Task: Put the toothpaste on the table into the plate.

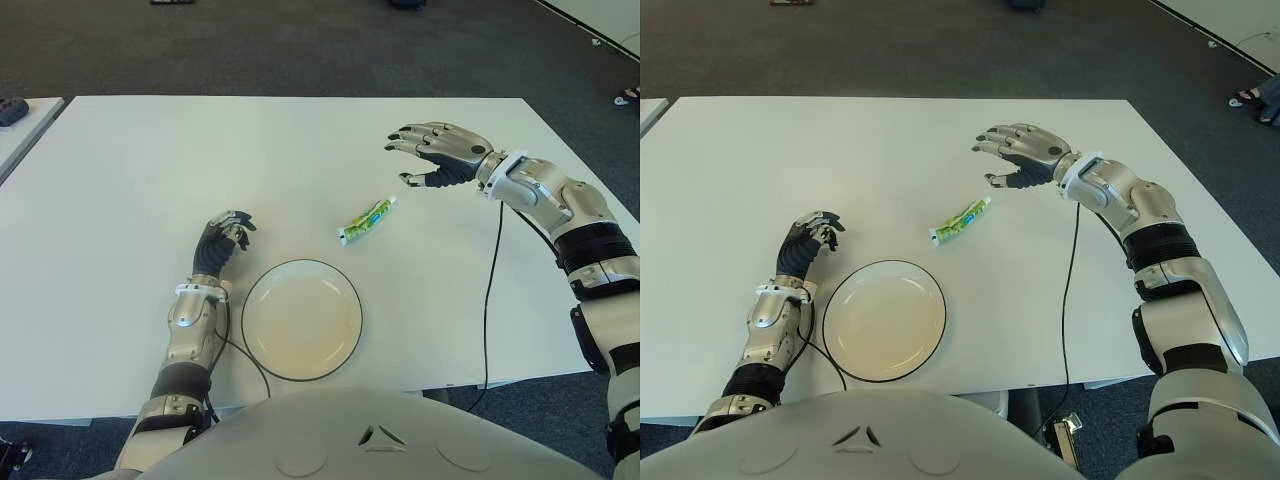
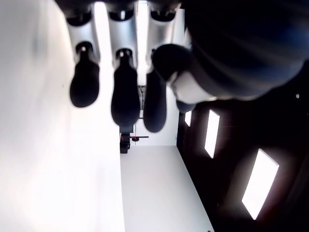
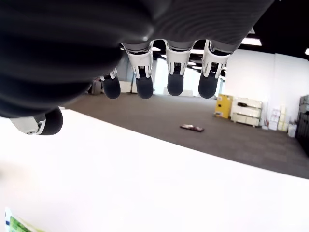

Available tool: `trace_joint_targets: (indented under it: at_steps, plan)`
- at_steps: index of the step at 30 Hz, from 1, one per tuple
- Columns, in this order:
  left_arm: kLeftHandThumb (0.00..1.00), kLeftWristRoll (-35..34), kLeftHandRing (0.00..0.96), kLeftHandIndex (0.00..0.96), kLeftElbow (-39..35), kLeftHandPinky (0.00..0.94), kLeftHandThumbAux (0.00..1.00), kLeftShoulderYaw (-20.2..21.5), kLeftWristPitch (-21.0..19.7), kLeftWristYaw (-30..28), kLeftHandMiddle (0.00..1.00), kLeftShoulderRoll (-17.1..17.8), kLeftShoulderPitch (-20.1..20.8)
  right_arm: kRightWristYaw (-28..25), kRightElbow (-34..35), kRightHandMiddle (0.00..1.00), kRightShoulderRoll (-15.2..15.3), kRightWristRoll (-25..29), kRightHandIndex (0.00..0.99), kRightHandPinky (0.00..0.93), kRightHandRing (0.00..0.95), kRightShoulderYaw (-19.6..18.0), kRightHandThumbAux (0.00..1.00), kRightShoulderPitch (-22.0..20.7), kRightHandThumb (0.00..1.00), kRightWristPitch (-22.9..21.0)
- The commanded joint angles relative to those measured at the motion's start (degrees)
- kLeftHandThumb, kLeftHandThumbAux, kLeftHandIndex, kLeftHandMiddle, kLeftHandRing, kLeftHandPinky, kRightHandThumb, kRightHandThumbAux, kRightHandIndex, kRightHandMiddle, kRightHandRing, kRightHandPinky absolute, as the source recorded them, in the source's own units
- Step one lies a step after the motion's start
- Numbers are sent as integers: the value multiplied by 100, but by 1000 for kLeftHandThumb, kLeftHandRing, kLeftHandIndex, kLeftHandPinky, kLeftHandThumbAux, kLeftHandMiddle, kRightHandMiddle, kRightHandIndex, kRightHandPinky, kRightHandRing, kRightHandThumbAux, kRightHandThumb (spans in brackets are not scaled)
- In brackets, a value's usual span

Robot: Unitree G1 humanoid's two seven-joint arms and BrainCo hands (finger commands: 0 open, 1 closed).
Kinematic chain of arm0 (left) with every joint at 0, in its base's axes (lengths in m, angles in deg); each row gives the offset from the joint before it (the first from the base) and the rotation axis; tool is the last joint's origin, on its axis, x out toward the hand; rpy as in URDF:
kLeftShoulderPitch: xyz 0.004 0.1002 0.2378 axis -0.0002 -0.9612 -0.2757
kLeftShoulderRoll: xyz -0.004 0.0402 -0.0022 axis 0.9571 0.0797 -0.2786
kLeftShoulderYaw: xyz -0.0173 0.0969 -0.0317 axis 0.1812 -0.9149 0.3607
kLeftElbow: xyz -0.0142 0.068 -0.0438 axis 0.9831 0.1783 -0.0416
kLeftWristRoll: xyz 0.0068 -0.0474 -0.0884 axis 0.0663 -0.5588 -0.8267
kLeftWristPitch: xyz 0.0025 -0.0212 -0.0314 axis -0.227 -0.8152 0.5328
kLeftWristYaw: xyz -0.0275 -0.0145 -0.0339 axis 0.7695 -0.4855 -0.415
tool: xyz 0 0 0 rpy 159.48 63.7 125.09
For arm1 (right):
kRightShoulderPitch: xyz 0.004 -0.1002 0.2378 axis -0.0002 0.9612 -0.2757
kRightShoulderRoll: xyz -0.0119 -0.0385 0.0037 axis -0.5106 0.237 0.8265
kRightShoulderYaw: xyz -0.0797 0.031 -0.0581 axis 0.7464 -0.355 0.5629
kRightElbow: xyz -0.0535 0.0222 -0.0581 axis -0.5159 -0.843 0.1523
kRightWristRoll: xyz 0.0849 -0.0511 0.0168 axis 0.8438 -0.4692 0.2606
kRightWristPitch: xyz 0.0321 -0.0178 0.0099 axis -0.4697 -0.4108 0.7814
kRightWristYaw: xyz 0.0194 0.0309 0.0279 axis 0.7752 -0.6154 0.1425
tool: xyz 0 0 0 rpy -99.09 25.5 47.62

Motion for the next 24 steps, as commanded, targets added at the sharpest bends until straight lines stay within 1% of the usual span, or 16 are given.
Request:
trace_joint_targets:
  at_steps: [1,6,11,15,20,24]
  plan:
    - [836,44,665,416,-27,649,674,1,1,85,514,-5,-32,204,-171,0,63,-229,0,0,0,157,173,256,530,151]
    - [836,36,660,416,-25,647,675,12,-13,98,512,-11,-36,217,-284,0,47,-289,0,0,0,238,160,266,509,216]
    - [836,21,664,416,-33,660,674,19,-33,100,514,-10,-50,312,-575,0,-103,-393,0,0,0,391,151,229,486,184]
    - [836,-28,659,415,-36,645,674,30,-53,66,514,-15,-57,403,-788,0,-209,-409,0,0,0,439,149,176,482,157]
    - [835,-9,655,414,-37,645,675,32,29,67,513,-9,-76,843,-1704,0,-682,-582,0,0,0,645,151,-169,496,-132]
    - [835,6,653,413,-92,644,675,24,56,68,513,-6,-121,1106,-2375,0,-1037,-603,0,0,0,756,149,-422,504,-322]
